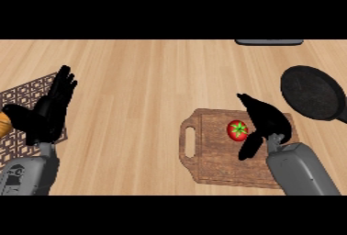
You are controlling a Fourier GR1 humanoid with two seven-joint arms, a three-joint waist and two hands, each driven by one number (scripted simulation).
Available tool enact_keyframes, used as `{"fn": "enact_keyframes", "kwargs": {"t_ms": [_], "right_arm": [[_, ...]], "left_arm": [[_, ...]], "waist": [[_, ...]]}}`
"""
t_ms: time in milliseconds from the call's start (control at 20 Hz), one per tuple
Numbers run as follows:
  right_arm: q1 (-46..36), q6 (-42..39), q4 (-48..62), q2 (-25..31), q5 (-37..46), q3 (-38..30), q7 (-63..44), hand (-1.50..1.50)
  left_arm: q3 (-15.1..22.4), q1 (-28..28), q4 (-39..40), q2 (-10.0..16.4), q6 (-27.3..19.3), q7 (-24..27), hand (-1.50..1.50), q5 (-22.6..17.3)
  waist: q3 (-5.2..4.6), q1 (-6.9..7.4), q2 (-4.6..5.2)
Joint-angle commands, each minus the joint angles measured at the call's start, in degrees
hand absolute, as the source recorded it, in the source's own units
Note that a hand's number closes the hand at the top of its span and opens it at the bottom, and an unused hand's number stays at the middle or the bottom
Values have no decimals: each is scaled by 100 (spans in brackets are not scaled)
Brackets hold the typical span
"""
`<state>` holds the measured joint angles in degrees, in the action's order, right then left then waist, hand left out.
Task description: Pick the tomato from the cutting board and place it in the pan
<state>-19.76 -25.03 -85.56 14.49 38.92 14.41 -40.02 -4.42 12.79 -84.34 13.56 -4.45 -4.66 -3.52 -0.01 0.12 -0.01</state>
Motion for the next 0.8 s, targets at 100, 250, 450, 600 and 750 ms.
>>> {"fn": "enact_keyframes", "kwargs": {"t_ms": [100,250,450,600,750], "right_arm": [[-204,-194,403,-226,258,-281,249,-150],[-43,-249,544,-96,422,-197,457,-150],[-232,-246,839,-353,580,-265,421,-150],[255,-182,830,-241,593,-242,702,-150],[-437,-658,1016,-352,486,-527,427,-150]], "left_arm": [[4,-61,-166,-196,-60,-126,0,189],[-30,-30,-99,-196,-29,-96,0,194],[-138,251,336,-222,3,108,0,263],[150,-120,-421,-370,-127,-286,0,410],[-252,-114,-48,-27,317,81,0,156]], "waist": [[1,0,0],[1,-4,-1],[0,-14,3],[2,-5,-4],[0,4,-1]]}}
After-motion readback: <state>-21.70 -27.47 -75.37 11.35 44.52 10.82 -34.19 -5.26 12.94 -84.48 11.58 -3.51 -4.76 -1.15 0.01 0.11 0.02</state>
